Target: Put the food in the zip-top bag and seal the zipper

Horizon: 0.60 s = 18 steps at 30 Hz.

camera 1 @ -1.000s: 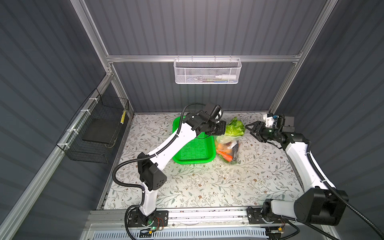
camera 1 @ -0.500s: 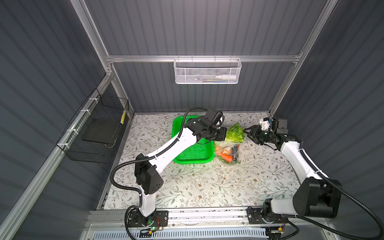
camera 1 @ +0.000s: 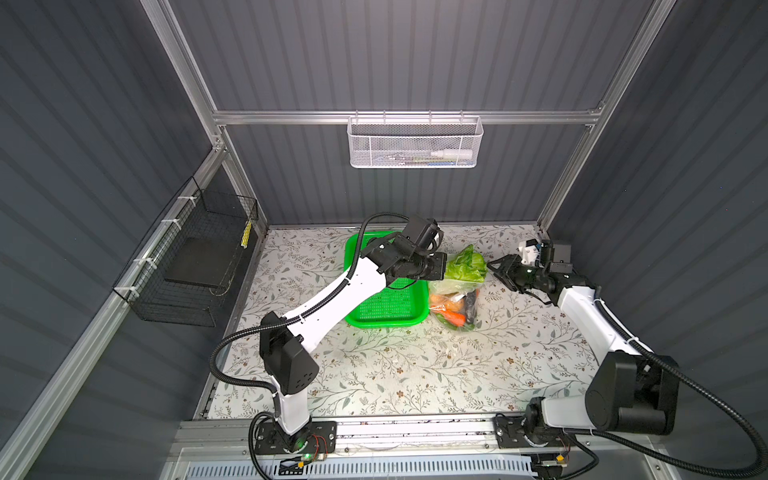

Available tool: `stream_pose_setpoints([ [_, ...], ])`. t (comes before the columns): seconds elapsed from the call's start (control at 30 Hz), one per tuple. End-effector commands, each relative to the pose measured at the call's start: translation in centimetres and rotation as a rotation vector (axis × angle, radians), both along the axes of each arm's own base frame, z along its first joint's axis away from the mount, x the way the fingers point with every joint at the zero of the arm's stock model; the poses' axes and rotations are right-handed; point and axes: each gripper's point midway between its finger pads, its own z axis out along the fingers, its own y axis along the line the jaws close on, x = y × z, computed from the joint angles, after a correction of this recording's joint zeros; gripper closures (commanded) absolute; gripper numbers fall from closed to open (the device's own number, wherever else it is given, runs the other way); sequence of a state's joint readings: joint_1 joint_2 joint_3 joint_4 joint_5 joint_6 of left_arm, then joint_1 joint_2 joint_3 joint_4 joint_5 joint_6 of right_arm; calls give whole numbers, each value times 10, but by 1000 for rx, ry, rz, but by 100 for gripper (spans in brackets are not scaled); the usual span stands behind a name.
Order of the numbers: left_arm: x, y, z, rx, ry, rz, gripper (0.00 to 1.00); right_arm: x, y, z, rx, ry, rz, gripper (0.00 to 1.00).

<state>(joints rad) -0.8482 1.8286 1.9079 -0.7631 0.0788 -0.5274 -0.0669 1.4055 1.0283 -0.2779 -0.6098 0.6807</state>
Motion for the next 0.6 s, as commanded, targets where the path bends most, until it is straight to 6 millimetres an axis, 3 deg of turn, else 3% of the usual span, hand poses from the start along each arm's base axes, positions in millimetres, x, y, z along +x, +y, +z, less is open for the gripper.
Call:
stream_pose_setpoints([
  [0.0, -5, 4, 20, -54, -19, -1, 100, 10, 21, 15, 57, -58, 92, 55],
  [0.2, -2, 4, 14, -42, -19, 11, 100, 6, 54, 57, 123, -210, 227, 52],
  [0.57, -26, 23, -11, -30, 20, -14, 100, 6, 55, 6, 134, -93, 217, 52],
])
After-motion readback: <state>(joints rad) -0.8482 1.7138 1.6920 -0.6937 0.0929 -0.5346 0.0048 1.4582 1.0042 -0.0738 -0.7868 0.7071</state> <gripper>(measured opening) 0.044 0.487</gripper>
